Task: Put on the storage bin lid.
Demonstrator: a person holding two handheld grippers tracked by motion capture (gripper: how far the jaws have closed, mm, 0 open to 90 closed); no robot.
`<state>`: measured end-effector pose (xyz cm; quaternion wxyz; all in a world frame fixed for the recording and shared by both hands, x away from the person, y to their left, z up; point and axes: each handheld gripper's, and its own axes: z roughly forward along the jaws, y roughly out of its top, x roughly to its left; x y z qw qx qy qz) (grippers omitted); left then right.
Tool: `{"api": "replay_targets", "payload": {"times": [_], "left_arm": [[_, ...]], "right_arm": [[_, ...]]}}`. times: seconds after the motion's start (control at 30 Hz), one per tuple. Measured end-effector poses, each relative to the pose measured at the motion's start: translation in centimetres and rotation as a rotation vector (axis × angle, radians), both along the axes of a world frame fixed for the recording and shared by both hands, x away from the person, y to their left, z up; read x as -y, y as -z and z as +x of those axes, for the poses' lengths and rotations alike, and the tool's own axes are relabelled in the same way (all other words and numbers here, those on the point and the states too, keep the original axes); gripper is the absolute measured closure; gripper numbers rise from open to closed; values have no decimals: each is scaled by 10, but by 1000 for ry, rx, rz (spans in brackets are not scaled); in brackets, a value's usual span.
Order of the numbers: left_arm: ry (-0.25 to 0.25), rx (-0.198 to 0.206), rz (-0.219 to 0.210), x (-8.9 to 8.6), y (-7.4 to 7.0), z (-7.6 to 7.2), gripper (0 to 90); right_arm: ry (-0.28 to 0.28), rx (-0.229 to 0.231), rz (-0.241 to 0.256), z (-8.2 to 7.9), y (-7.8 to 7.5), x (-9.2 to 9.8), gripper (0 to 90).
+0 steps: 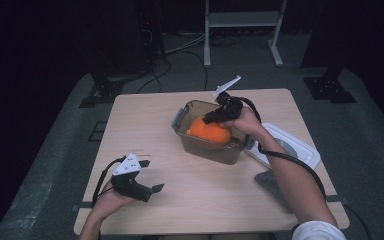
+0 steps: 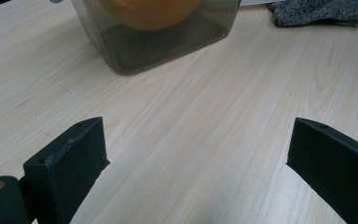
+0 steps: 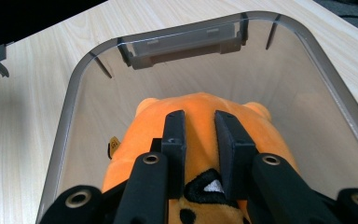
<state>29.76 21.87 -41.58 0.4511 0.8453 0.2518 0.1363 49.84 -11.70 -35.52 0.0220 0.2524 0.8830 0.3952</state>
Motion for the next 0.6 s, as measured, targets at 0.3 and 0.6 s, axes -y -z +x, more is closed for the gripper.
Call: {"api": "replay_targets", "payload": {"times": [0.3, 0.6], "left_arm": [[-1, -1, 0, 0, 0, 0, 38], [-1, 0, 1, 0, -1, 0, 38]], "right_arm": [[-9, -14, -6, -1, 2, -3, 710], [-14, -21, -19, -3, 4, -5, 703]]}}
